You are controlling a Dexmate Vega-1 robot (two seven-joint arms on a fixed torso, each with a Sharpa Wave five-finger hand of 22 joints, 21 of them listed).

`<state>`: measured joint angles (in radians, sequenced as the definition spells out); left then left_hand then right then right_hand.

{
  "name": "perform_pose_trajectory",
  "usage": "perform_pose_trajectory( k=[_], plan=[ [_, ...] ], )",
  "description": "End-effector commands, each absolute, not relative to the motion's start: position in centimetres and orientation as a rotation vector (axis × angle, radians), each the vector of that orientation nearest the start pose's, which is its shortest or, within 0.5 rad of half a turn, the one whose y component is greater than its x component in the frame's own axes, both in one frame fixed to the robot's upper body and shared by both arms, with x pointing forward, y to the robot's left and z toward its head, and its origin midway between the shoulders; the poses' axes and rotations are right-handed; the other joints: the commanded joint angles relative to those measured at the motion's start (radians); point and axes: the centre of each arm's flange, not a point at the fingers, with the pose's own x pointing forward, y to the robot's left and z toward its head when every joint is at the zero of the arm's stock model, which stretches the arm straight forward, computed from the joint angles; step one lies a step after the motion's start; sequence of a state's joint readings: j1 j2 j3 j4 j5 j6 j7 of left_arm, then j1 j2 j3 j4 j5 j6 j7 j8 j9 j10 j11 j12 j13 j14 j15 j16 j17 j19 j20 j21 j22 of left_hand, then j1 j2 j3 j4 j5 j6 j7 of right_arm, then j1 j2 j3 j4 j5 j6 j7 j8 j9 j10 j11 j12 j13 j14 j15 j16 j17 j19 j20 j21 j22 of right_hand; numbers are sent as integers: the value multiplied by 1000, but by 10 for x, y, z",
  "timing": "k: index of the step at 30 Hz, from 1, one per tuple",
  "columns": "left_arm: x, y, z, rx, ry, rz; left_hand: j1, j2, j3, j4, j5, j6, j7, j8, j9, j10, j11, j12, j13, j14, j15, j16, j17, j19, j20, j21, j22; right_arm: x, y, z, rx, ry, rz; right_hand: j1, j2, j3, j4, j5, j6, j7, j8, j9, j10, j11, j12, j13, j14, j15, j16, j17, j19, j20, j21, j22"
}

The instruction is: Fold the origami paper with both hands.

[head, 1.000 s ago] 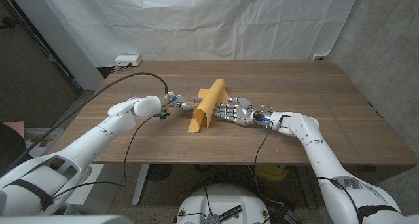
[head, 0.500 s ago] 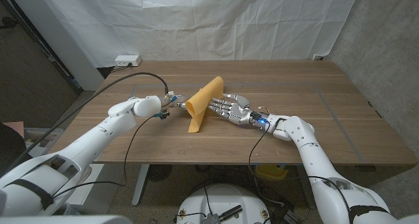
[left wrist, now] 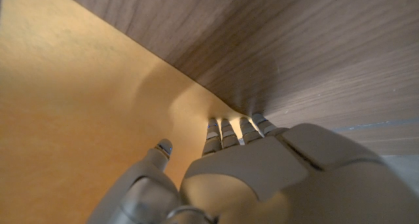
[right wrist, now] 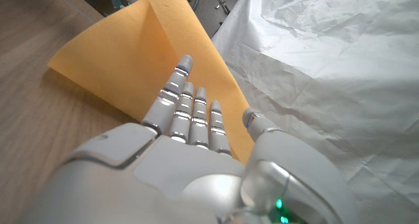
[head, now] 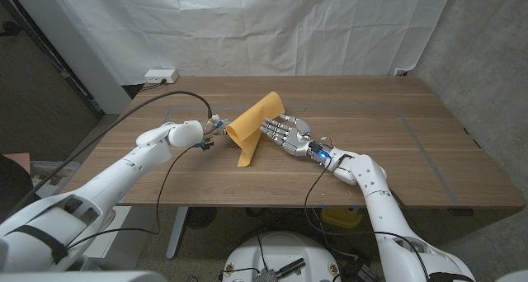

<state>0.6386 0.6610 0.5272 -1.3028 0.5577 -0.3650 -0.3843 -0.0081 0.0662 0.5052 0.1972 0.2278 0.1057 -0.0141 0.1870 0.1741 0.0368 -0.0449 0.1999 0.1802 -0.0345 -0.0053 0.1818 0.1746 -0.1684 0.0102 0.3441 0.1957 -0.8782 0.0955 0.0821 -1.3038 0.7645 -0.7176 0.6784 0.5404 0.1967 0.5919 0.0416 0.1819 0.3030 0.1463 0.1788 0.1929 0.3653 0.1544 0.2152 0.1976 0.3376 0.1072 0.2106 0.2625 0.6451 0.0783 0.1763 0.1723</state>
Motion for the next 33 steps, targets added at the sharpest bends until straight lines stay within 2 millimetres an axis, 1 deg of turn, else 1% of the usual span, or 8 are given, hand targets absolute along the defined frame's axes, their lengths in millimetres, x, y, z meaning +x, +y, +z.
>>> perform_pose_trajectory(
  k=[1,7,14,18,21,27,30,33],
  plan=[
    [659,241,-19,1534,-507,-477,1,117,-4,1,7,7,0,-1,3,0,2,1,5,-2,-5,4,3,2,-1,0,-1,630,-84,-94,1052,-58,1058,-4,-2,2,-3,-1,2,6,7,1,3,-13,1,2,6,-12,0,5,-5,-3,4,2],
    [659,241,-18,1533,-506,-476,2,118,-4,1,7,6,1,-1,3,0,2,1,5,-2,-5,4,3,2,-1,0,-1,626,-80,-93,1043,-12,1055,-3,-2,3,-5,-2,4,0,8,1,6,-19,2,2,8,-17,2,5,-6,-5,7,1],
    [660,240,-18,1533,-504,-475,2,118,-4,1,8,6,0,-1,3,0,2,1,5,-2,-5,4,3,2,-1,0,-1,619,-67,-91,1183,-89,1056,-4,-3,1,-5,-4,9,-5,10,1,15,-24,6,1,18,-26,8,6,3,-8,13,1],
    [661,240,-18,1531,-505,-476,2,118,-4,1,8,8,1,-1,3,0,2,1,5,-2,-5,4,3,2,-2,-1,-1,626,-81,-86,1047,-132,1016,-5,-2,0,-4,-5,13,-10,12,1,17,-32,7,1,21,-32,10,6,0,-7,13,1],
    [661,240,-18,1530,-507,-474,2,118,-4,1,8,8,0,-1,3,0,2,1,5,-2,-5,4,3,2,-2,-1,-1,629,-95,-83,831,-153,978,-6,-2,0,-3,-5,13,-17,12,1,17,-33,7,1,19,-37,9,7,-8,-5,11,1],
    [663,241,-18,1531,-505,-480,2,118,-4,1,9,8,0,-1,3,0,1,1,5,-2,-6,4,3,2,-1,-1,-1,629,-111,-74,672,-161,884,-12,-2,-2,3,-6,10,-16,10,1,8,-31,3,1,7,-33,6,9,-20,-6,8,1],
    [664,242,-17,1532,-504,-481,2,118,-4,1,9,7,1,-2,3,1,2,1,5,-3,-6,4,3,2,-1,-1,-1,625,-131,-56,378,-235,702,-15,-1,-3,7,-6,10,-17,10,1,9,-27,3,1,5,-25,6,9,-16,-6,11,1],
    [664,242,-16,1530,-507,-483,2,118,-4,1,9,7,1,-2,3,1,2,1,5,-2,-5,4,3,2,-1,-2,-1,620,-142,-38,245,-276,664,-16,1,-2,9,-6,17,-13,13,1,10,-21,4,1,6,-20,8,10,0,-7,19,1]
  ],
)
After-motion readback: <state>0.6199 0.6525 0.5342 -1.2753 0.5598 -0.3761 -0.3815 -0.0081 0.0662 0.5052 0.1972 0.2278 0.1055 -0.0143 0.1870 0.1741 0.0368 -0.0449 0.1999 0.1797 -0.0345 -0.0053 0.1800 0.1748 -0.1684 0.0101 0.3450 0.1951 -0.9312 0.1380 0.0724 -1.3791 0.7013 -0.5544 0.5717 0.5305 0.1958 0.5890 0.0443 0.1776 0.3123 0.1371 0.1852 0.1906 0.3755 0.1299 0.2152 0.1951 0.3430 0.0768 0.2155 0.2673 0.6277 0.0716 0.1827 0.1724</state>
